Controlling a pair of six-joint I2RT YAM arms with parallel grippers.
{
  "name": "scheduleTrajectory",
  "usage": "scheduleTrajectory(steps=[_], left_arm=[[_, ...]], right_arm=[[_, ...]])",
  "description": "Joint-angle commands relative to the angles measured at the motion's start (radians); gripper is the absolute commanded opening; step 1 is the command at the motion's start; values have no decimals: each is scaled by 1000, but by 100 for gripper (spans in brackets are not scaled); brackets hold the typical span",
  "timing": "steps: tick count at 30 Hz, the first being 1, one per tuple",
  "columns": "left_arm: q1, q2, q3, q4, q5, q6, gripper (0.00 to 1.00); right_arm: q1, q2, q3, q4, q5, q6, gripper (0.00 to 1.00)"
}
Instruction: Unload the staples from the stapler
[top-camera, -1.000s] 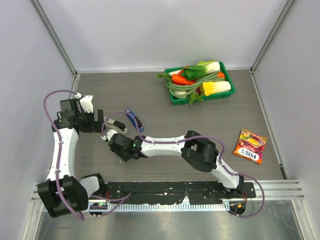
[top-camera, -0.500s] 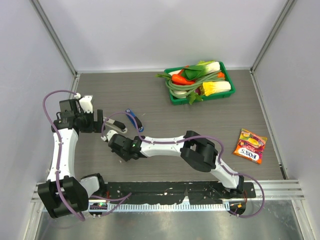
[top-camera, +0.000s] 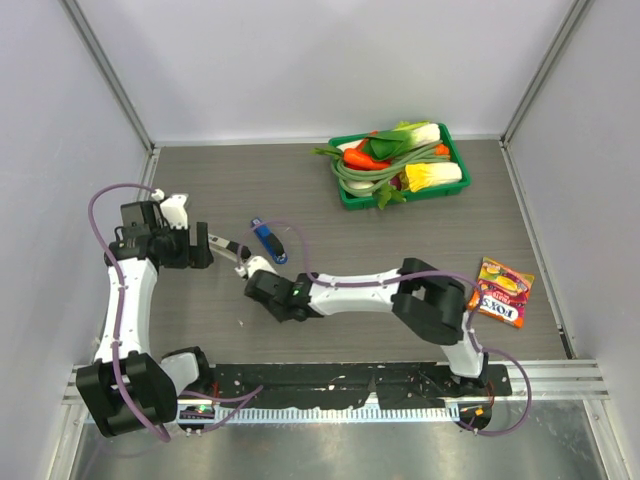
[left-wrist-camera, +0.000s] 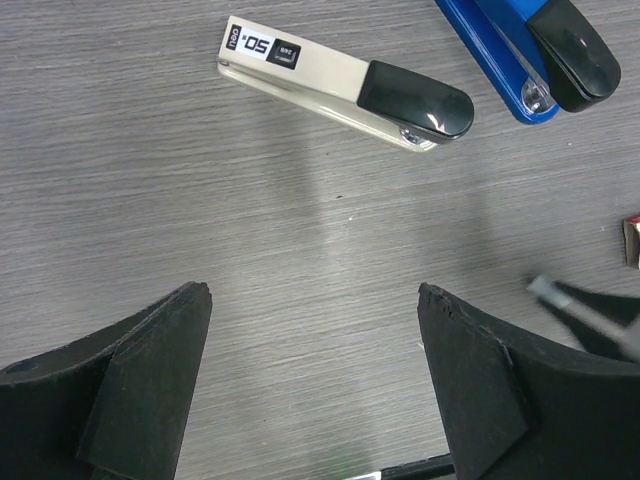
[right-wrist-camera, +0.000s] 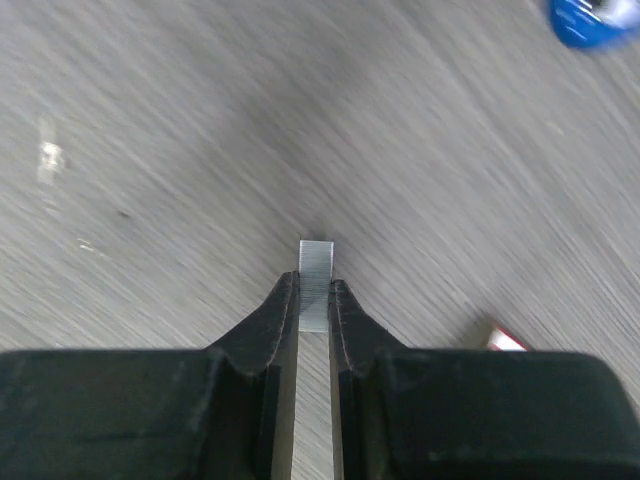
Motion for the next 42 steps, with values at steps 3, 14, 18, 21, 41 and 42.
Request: scheduleTrajectory(steps=[3, 14, 18, 21, 41, 42], left_arm=[[8, -29, -8, 28, 23, 26, 88], [5, -26, -11, 30, 31, 22, 88], [6, -32, -12, 31, 29, 22, 88], [6, -32, -12, 28, 28, 22, 88], [6, -32, -21, 30, 18, 26, 88], [5, -32, -21, 30, 18, 28, 88]], right_arm=[[-69, -268, -193, 18, 119, 146, 1], [-186, -495, -425, -48, 169, 224, 1], [-215, -535, -472, -57, 176, 226, 1], [-229, -541, -492, -62, 185, 226, 1], [-241, -486, -526, -4, 130, 226, 1], [-241, -483, -527, -2, 127, 226, 1]])
